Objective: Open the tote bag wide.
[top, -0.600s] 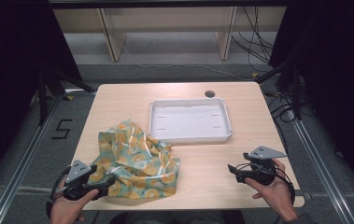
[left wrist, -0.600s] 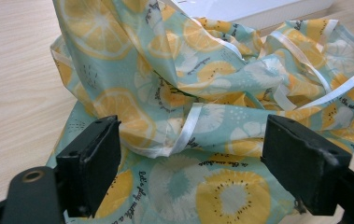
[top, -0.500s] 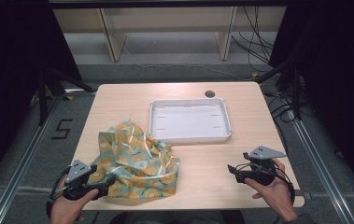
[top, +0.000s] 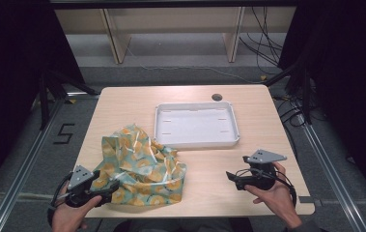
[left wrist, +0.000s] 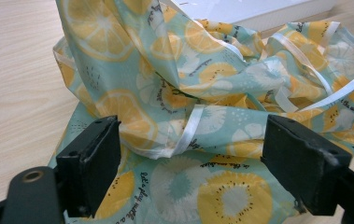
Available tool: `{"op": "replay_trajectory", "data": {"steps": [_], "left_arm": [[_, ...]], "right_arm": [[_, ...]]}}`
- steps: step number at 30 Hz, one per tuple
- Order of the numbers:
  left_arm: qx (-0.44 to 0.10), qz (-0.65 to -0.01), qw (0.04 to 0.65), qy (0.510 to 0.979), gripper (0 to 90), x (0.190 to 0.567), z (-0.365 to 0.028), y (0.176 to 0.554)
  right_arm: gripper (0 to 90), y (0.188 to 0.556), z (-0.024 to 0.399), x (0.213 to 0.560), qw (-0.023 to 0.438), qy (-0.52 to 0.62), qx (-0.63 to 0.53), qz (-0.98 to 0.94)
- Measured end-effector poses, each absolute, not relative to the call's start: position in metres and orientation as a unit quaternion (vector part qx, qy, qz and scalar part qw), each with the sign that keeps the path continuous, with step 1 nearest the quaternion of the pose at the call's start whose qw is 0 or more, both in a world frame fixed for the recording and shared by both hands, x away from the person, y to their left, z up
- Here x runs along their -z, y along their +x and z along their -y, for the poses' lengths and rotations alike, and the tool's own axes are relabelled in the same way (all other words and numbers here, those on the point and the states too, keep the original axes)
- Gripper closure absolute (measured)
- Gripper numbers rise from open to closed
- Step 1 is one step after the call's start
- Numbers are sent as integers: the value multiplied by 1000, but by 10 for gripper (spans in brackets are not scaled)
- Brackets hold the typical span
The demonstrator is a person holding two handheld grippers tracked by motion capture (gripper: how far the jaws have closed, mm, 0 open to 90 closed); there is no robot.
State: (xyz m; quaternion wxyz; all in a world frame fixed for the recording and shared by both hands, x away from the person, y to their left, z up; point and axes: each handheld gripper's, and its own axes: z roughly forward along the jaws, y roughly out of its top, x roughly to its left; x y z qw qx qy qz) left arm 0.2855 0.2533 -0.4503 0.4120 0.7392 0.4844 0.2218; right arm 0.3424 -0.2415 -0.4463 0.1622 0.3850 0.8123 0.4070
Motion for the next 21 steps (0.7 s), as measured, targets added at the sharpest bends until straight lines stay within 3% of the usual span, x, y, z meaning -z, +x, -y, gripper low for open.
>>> {"op": "replay_trajectory", "data": {"steps": [21], "left_arm": [[-220, -486, 411, 739, 189, 451, -254, 286]], "right_arm": [[260, 380, 135, 453, 77, 310, -425, -847]]}}
